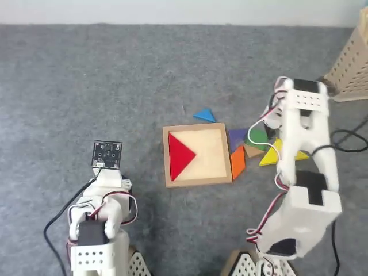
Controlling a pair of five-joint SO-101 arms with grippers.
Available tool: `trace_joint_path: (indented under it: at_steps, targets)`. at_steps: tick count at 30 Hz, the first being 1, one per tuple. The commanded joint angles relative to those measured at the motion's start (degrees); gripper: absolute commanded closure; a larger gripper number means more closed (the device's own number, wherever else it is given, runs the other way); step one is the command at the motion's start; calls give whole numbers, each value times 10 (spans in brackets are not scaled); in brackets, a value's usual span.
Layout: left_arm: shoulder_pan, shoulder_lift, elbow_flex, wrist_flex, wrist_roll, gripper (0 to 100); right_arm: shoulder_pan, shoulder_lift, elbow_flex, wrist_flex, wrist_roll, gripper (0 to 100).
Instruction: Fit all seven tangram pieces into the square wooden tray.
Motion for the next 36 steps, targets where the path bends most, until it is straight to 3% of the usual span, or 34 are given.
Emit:
trace_joint_path:
  at_steps: [1,6,21,28,36]
  targets:
    - [3,-11,-6,4,-1,983,-1,22,-46,-5,-62,722]
    - [3,-11,-6,4,-1,983,15,75,-74,-4,-91,609]
    - [3,-11,-6,4,-1,983,15,185,-169,-5,-124,608]
    - [3,-11,-6,4,-1,983,47,196,-185,-2,-132,608]
    - [3,-11,-6,4,-1,983,57,196,-185,0,-113,746]
